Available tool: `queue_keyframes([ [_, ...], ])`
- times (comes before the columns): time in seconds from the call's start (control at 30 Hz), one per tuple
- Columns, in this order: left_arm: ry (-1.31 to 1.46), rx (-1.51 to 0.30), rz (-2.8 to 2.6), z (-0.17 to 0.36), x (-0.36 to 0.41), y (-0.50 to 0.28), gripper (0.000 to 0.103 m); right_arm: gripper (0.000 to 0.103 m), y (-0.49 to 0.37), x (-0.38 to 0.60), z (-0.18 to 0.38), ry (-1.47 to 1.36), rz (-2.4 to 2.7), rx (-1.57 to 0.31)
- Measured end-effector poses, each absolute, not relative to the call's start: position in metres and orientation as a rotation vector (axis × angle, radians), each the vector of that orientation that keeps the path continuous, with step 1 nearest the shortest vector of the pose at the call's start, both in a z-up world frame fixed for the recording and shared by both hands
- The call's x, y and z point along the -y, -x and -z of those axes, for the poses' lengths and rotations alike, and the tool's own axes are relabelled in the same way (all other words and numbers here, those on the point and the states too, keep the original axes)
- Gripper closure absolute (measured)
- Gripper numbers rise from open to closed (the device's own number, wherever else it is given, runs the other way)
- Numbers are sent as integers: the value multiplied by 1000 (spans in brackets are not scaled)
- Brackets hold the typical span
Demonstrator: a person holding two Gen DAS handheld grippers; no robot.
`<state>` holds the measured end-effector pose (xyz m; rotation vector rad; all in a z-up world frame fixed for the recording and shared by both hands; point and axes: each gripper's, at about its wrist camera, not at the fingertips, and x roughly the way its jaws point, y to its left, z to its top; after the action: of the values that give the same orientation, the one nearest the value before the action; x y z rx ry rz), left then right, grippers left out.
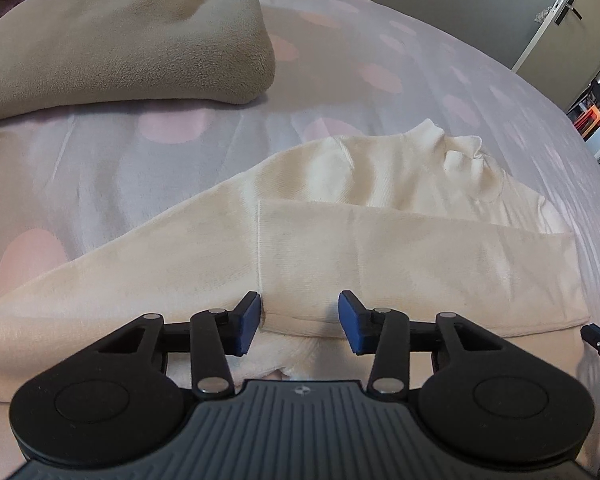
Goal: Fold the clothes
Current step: 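Grasp the opposite sweatshirt side edge with the left gripper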
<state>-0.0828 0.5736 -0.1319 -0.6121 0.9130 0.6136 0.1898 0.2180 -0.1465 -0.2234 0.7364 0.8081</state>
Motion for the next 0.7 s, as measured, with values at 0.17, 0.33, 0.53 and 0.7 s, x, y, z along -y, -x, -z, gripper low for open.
queue_keyframes([
  [0.17, 615, -906, -636, 132, -573, 79, 70, 72, -195, -226, 150, 203, -822, -707],
  [0.33, 621, -895, -640, 132, -572, 74, 95, 94, -198, -216, 148, 122, -831, -700],
  [0.53, 633, -925, -647, 141, -569, 70, 96, 95, -202, -215, 156, 102, -794, -756],
  [0.7, 616, -935, -642, 133, -570, 77, 91, 94, -201, -204, 152, 68, -785, -793],
])
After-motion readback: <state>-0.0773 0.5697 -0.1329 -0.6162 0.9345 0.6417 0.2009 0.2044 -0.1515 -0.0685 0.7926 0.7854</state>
